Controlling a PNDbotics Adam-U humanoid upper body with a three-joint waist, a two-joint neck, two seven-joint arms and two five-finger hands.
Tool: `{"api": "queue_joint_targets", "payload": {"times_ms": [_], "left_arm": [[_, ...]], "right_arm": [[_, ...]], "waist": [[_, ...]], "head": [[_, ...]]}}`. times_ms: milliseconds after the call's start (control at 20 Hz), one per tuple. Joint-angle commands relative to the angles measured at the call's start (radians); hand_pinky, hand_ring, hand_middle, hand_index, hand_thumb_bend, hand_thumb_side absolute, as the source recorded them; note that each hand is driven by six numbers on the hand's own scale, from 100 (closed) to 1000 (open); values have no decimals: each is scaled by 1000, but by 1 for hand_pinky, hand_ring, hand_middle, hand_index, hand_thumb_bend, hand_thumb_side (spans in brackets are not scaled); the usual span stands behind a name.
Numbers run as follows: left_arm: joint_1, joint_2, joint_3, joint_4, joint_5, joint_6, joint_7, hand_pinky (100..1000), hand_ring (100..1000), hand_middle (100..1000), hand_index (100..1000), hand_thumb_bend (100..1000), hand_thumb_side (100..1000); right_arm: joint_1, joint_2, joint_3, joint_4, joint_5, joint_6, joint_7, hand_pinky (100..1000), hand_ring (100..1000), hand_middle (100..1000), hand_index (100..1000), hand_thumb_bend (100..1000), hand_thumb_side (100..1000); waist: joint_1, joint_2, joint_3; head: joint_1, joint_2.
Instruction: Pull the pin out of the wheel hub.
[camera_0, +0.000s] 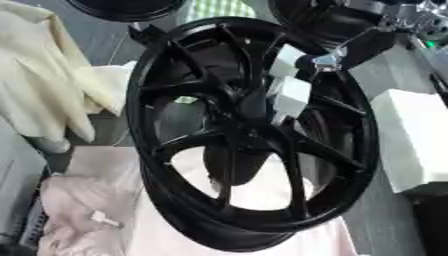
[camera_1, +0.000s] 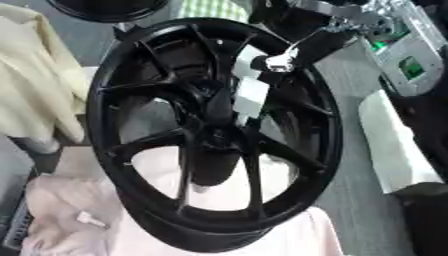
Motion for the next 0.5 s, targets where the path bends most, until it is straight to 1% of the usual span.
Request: {"api": "queue_joint_targets", "payload": {"times_ms": [50,300,500], "left_arm": [[-3,37,13,-7,-3,-1,3,546,596,544,658,100,844],[-4,34,12,-7,-4,1,3,546,596,544,657,100,847],[-6,33,11,-8,-5,2,2,546,596,544,657,100,849]], "right_arm": [[-19,-10,-6,3,12,0,-1,762,761,720,798,492,546],[-12,5,-7,12,24,15,-12,743,738,688,790,497,547],[-11,15,-10,14,29,33,-25,727,719,666,778,492,520]], "waist": [[10,-12,0],[7,-8,0],[7,-6,2]], "head": [[1,-2],[-5,-2],[-10,-2]]}}
